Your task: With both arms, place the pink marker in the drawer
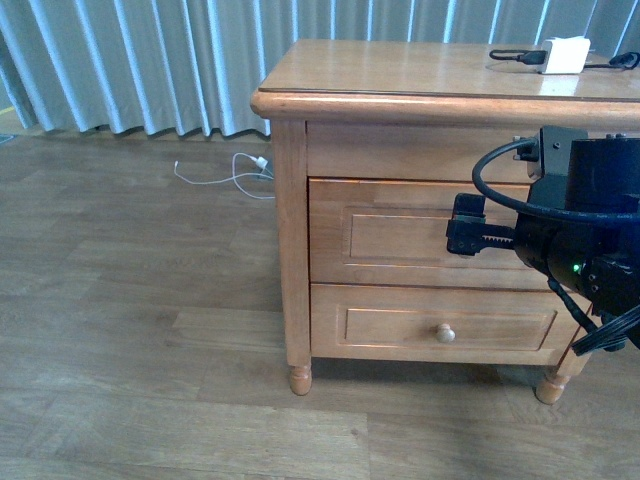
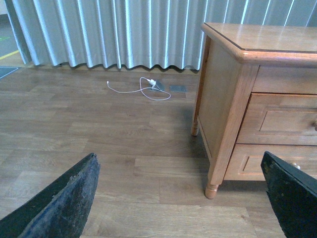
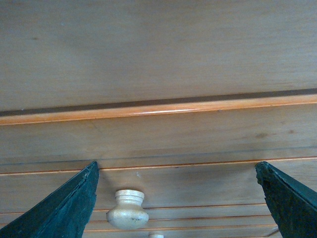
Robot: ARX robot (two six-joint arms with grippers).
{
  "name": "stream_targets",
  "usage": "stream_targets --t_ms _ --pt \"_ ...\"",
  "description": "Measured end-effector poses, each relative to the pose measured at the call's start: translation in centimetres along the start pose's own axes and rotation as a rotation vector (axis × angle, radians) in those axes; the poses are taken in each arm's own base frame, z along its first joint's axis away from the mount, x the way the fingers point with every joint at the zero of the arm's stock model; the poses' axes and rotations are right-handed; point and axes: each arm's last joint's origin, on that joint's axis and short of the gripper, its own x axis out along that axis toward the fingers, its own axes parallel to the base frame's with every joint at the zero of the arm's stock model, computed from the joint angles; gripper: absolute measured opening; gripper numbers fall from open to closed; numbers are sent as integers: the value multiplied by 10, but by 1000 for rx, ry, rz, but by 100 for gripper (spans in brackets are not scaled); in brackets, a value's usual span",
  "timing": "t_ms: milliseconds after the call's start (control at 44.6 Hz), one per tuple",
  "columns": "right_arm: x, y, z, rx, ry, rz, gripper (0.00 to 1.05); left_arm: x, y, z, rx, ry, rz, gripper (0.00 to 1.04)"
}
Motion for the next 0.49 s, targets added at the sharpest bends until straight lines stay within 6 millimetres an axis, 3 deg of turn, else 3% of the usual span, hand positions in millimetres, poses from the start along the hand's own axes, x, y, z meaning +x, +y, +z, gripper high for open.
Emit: stream_targets --t_ms 90,202,494 --pt "-13 0 4 -17 -37 12 96 0 0 0 0 0 0 99" --pt "-47 4 20 -56 -63 42 96 0 0 0 0 0 0 99" --pt "-119 5 34 -64 13 106 96 0 0 0 0 0 0 99"
